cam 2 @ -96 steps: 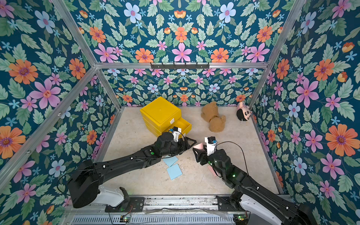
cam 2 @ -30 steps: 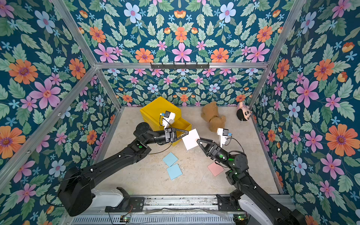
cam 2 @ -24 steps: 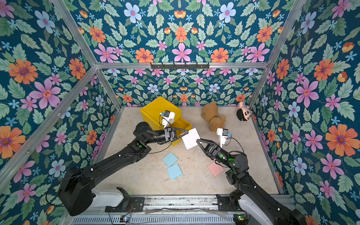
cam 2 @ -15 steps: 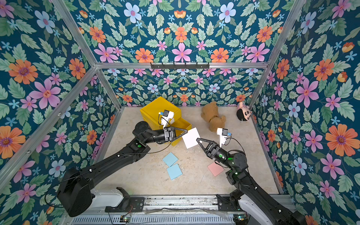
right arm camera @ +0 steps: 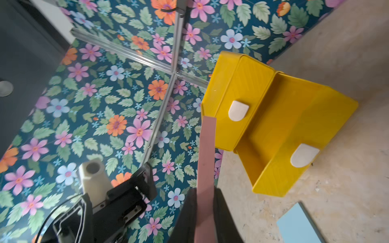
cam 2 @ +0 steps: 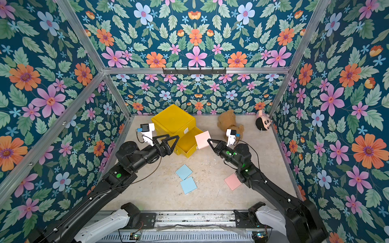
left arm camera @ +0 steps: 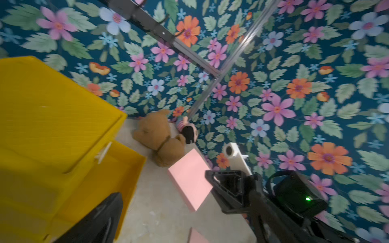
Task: Please put the sticky notes in the drawer by color
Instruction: Pick up the sticky notes from the center of the board, then place the sticky notes in the drawer.
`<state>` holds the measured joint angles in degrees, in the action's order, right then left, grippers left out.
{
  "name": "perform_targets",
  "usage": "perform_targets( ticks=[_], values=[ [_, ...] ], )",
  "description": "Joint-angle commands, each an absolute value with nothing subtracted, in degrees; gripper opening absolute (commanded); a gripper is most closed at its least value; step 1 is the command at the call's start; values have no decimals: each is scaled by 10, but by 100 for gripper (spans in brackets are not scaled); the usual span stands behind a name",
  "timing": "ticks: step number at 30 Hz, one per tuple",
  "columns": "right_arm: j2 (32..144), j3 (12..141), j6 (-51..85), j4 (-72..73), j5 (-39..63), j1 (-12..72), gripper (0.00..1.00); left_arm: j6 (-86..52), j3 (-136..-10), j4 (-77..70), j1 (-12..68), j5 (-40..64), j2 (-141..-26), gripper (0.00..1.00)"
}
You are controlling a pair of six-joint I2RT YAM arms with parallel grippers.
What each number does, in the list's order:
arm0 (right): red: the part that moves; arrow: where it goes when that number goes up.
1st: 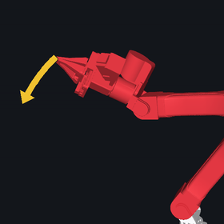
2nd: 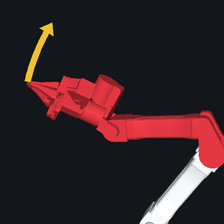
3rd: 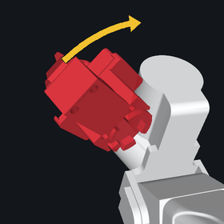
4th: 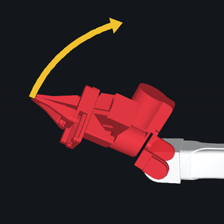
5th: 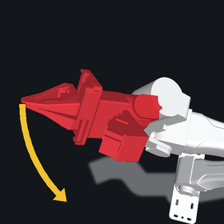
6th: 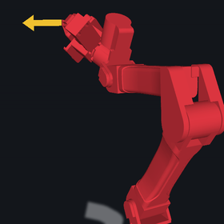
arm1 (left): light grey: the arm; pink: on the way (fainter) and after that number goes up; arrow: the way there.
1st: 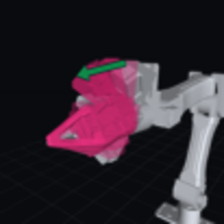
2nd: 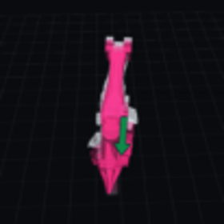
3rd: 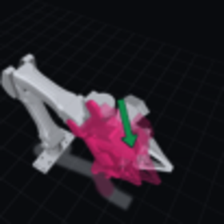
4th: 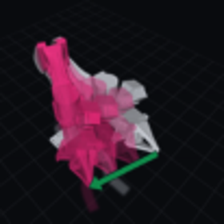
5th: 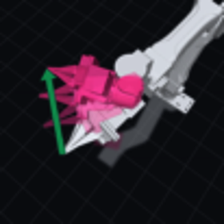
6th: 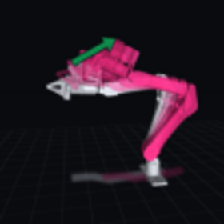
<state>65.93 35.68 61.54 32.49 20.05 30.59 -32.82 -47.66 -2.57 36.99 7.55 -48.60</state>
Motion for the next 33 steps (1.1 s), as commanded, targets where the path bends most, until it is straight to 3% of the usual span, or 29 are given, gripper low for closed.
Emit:
perform_targets(
  ticks=[1, 15, 25, 30, 33],
  values=[
    [712, 411, 645, 258, 166, 307, 0, -254, -475, 67, 370, -37, -470, 100],
    [971, 662, 618, 81, 127, 335, 0, -234, -442, 72, 370, -44, -443, 100],
    [1055, 736, 611, 58, 138, 354, 2, -227, -442, 83, 370, -40, -432, 100],
    [1037, 729, 601, 60, 127, 356, 40, -229, -440, 84, 370, -37, -427, 100],
    [1014, 722, 589, 55, 115, 356, 52, -231, -441, 81, 370, -33, -428, 99]
  ],
)
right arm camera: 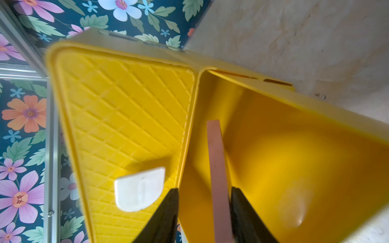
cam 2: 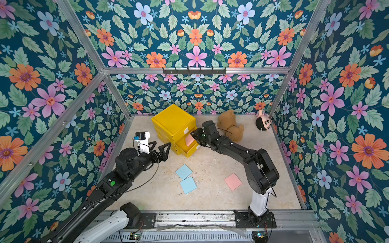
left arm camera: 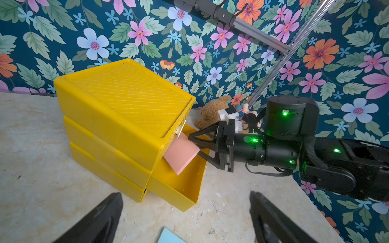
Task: Please put the sticky notes in the drawer by color
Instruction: Place the sticky notes in the drawer.
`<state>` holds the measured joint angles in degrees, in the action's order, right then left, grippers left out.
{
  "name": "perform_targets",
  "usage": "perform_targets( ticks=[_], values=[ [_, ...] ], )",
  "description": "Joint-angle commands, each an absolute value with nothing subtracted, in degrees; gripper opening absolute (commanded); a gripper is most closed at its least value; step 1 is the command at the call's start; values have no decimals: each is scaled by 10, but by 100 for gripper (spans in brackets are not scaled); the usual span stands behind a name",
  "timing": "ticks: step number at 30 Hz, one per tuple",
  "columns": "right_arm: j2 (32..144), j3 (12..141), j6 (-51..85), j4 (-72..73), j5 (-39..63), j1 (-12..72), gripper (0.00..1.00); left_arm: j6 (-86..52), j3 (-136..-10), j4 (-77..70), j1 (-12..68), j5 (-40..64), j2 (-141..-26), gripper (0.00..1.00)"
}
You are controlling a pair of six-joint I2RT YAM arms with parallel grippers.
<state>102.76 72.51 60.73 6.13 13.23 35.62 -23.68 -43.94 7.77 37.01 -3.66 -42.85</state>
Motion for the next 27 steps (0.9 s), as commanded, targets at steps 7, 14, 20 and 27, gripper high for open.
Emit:
perform_targets(
  ticks=[7, 14, 20, 27],
  values=[
    [919, 681, 559, 28, 69, 356, 58, -234, -446, 75, 370, -20, -437, 100],
    [759, 564, 520, -68, -67, 356, 66, -236, -453, 56, 370, 22, -460, 100],
    [616, 452, 542, -273, -210, 356, 84, -234, -457, 21, 386, 57, -495, 100],
    [537, 345, 634, -403, -218, 359, 99, -220, -464, -6, 422, 47, -530, 100]
  ],
)
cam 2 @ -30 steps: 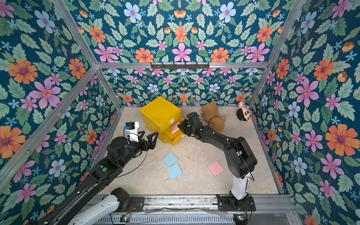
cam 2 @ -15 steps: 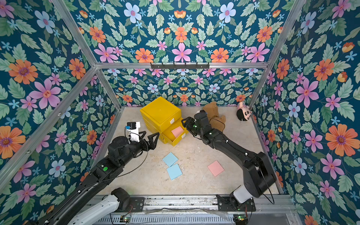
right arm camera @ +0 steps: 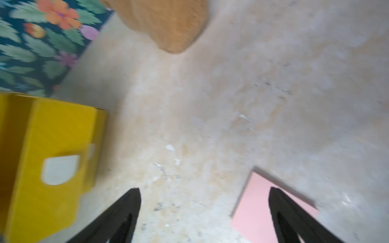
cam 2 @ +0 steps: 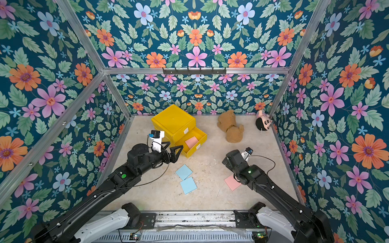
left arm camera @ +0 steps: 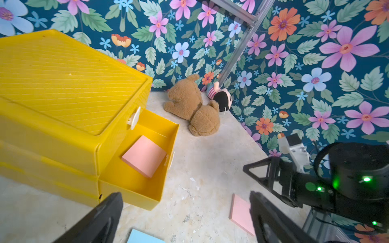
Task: Please put the sticky notes in the drawer by color
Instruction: Place the sticky notes in the drawer, then pick up the sticky notes from the center of the board.
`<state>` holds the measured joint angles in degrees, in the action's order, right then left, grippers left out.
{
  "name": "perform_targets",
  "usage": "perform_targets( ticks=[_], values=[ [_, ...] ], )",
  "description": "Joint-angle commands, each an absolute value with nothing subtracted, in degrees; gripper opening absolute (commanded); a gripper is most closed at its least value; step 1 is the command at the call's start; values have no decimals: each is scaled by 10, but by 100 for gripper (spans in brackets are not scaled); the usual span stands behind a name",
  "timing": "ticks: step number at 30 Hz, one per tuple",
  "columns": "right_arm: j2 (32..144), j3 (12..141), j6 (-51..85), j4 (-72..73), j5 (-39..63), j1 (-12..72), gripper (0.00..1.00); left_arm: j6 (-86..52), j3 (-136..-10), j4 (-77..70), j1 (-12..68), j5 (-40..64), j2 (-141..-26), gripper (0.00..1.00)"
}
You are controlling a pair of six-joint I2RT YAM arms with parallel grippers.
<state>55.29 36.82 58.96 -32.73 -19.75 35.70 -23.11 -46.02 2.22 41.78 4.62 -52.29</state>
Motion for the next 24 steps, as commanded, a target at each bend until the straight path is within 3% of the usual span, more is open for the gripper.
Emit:
perform_targets(
  ticks=[1, 10, 24],
  values=[
    [526, 327, 642, -395, -210, 359, 99, -220, -464, -8, 422, 48, -535, 100],
    [544, 232, 674, -272, -150, 359, 99, -218, -478, 0, 423, 50, -554, 100],
    [651, 241, 612, -93, -38, 364, 85, -226, -472, 6, 429, 52, -552, 100]
  ],
)
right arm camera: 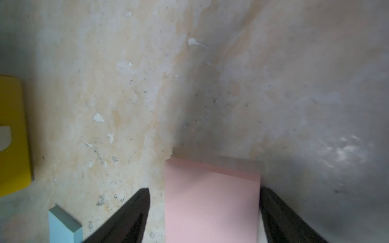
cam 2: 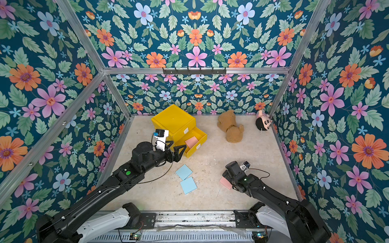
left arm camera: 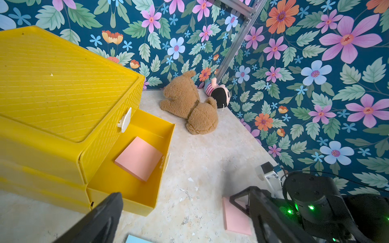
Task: Please put the sticky notes in the drawer by color
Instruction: Pick up the sticky notes from the center of the board.
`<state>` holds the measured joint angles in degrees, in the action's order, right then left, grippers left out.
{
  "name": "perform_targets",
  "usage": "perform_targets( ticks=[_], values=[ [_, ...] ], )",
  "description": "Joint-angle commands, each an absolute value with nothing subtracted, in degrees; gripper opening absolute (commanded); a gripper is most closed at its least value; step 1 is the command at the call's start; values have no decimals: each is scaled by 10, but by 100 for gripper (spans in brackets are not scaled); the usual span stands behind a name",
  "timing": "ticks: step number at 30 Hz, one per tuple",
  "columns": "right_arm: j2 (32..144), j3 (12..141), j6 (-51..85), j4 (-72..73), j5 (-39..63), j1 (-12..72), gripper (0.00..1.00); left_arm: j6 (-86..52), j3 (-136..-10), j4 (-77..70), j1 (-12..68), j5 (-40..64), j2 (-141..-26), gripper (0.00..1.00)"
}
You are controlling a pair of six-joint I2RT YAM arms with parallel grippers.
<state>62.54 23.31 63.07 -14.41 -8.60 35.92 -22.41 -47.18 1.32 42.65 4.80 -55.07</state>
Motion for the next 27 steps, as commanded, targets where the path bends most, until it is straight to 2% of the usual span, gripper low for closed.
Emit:
perform_targets(
  ticks=[1, 5, 8, 11, 16, 20, 27],
  values=[
    [665, 249, 606, -82, -34, 370, 84, -227, -473, 9, 431, 52, -553, 100],
    [717, 290, 562, -57, -1, 384, 84, -229, -474, 22, 457, 42, -563, 100],
    [743, 356, 526, -203, -98, 405, 90, -231, -475, 35, 477, 25, -566, 100],
    [765, 398, 532, -312, -216, 467, 99, -232, -471, 40, 479, 6, -556, 100],
    [843, 435, 557, -366, -274, 555, 99, -221, -469, 41, 479, -27, -534, 100],
    [888, 451, 554, -352, -255, 583, 99, -216, -472, 56, 479, -34, -531, 100],
    [870, 401, 548, -247, -206, 583, 99, -215, -472, 61, 479, -35, -529, 99]
  ],
)
